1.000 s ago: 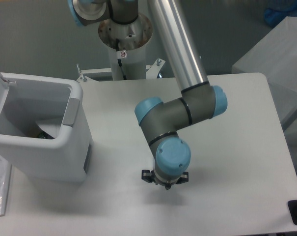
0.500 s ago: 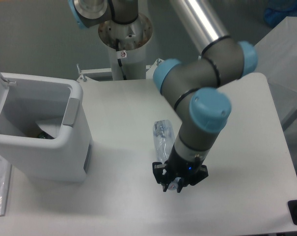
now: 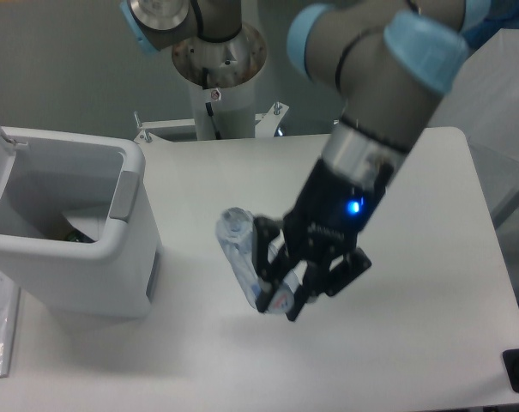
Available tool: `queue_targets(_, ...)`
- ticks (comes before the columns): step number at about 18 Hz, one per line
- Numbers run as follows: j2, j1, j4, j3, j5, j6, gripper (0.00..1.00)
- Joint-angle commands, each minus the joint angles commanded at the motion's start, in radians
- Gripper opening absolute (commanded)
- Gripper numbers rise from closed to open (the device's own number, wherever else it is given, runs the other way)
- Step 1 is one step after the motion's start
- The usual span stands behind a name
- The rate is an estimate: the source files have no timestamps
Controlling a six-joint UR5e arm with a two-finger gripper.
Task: Place the trash in the trash can
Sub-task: 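Carry the water bottle over the bin and open the gripper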
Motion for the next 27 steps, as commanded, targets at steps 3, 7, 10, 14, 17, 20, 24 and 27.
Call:
queue_targets(3,0.025,-0.006,0.008,0.000,-0.105,-0.002,0.09)
queue_targets(7,0.063,-0.018,0.009,-0.011,-0.221,-0.044,0.09)
queue_targets(10,0.068,-0.073,0.011,-0.035,-0.241,-0.044,0.09)
queue_targets(14,0.066,-0.162,0.139,-0.127,-0.235,-0.031,0.12)
queue_targets(17,0.068,-0.209,0.202,-0.198,-0.217,-0.009,0.12)
queue_targets(20,0.077,-0.227,0.206,-0.236,-0.212,0.066,0.12)
queue_targets(24,0.106,-0.235,0.206,-0.316,-0.212,0.150,0.20)
queue_targets(27,0.152,-0.235,0.206,-0.400,-0.212,0.242,0.58)
